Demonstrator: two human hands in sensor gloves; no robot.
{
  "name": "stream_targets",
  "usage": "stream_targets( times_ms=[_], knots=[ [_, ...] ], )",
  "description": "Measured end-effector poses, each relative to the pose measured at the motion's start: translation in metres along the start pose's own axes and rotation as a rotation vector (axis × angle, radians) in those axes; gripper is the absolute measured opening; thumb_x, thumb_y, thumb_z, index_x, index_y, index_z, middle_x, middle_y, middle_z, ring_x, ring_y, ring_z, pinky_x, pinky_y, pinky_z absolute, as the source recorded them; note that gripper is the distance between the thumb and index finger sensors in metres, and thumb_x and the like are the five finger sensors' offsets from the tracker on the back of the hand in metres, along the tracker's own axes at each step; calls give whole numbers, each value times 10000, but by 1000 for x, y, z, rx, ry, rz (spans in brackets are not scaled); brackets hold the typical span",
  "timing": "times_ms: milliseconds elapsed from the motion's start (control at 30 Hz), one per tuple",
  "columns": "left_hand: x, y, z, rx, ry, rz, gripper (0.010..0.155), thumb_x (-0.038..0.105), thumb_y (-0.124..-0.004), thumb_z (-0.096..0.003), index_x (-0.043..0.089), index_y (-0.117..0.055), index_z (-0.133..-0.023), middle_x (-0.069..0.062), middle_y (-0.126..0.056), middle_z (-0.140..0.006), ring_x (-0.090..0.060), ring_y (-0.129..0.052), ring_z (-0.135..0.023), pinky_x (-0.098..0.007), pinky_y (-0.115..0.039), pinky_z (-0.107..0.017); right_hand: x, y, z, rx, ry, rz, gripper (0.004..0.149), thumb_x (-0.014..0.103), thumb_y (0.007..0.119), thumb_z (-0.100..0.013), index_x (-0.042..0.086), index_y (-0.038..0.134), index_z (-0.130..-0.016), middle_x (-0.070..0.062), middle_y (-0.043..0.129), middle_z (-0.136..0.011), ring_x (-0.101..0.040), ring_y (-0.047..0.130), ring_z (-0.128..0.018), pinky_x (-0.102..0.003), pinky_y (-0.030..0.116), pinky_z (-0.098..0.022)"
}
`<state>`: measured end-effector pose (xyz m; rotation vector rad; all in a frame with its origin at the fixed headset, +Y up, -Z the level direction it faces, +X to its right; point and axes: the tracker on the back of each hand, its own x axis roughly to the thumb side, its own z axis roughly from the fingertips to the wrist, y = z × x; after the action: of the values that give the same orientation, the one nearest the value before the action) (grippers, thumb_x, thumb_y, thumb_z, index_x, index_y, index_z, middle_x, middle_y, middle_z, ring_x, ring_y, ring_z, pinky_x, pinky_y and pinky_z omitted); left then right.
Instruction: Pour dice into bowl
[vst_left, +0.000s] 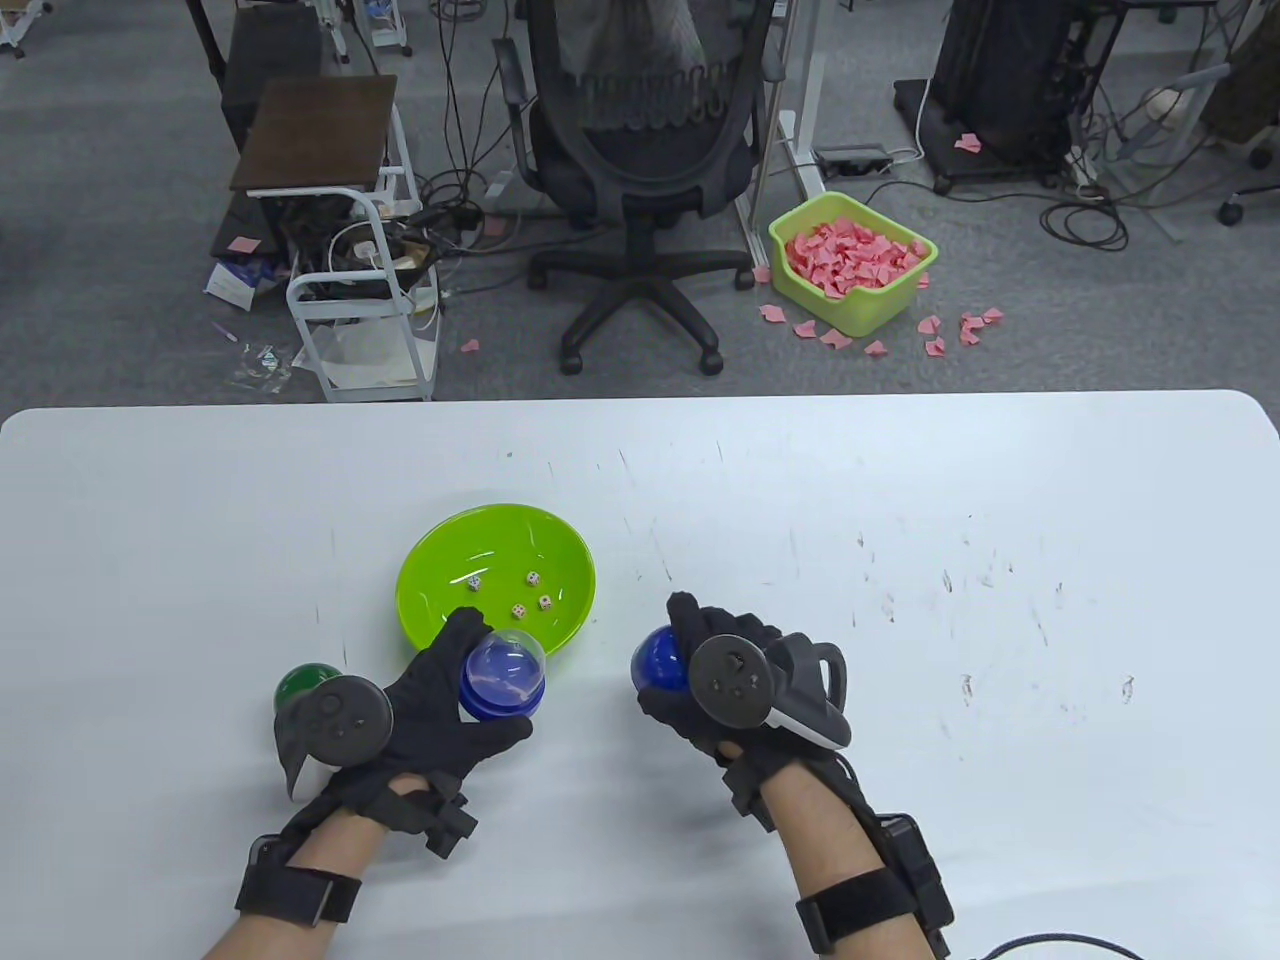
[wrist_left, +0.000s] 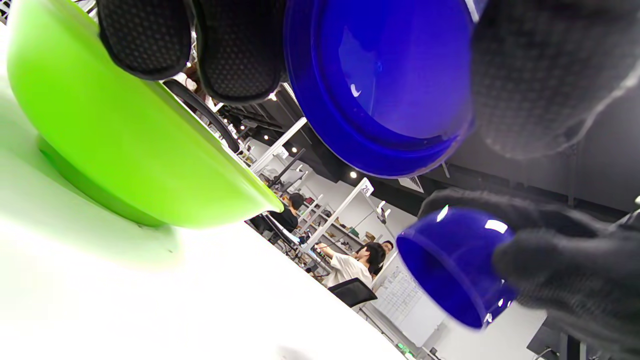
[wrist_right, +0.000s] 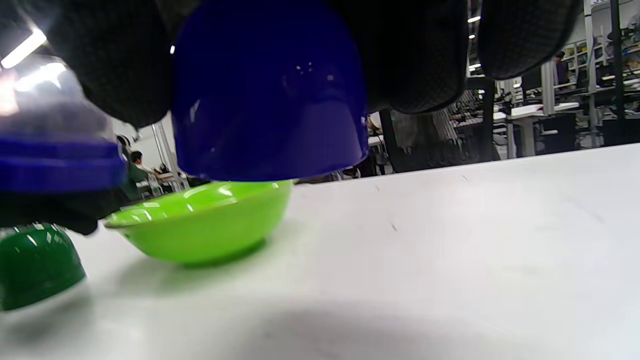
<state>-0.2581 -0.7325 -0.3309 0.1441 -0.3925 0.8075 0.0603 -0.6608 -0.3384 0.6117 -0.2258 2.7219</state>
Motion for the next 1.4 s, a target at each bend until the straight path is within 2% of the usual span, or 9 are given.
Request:
stream_targets(
  times_ms=[233, 433, 900, 1200, 1400],
  knots=[
    [1, -1, 0, -4, -2, -11, 1109, 664, -962, -312, 187, -340, -1098, -117, -677, -1065, -304, -834, -857, -559, -734, -673, 29, -17, -8, -80, -92, -75, 894, 559, 825, -513, -19, 501, -1112, -346, 749, -1008, -582, 783, -789, -762, 622, -605],
    [3, -4, 0, -13, -15, -18, 1108, 660, -963, -313, 189, -338, -1098, -118, -670, -1071, -305, -832, -862, -563, -732, -675, 51, -18, -17, -89, -148, -118, 891, 565, 814, -518, -20, 500, -1113, -345, 754, -1003, -580, 787, -783, -760, 627, -601],
    [11, -6, 1, -28, -45, -24, 1126, 654, -970, -308, 181, -325, -1100, -117, -674, -1069, -308, -830, -873, -569, -728, -680, 88, 10, -36, 12, -220, -123, 885, 570, 805, -524, -22, 507, -1111, -344, 762, -999, -578, 792, -780, -756, 629, -600],
    [11, -6, 2, -19, -65, -12, 1126, 655, -967, -304, 186, -325, -1101, -122, -677, -1064, -313, -827, -880, -574, -722, -684, 93, 19, -39, 71, -225, -94, 886, 585, 798, -522, -25, 527, -1105, -339, 787, -981, -575, 810, -761, -750, 644, -592],
    [12, -9, 2, -34, -75, 3, 1055, 661, -959, -327, 189, -401, -1088, -145, -677, -1062, -327, -828, -877, -579, -721, -684, 92, 20, -37, 94, -211, -107, 888, 585, 787, -530, -26, 512, -1113, -342, 773, -996, -586, 795, -777, -756, 634, -595]
  ],
)
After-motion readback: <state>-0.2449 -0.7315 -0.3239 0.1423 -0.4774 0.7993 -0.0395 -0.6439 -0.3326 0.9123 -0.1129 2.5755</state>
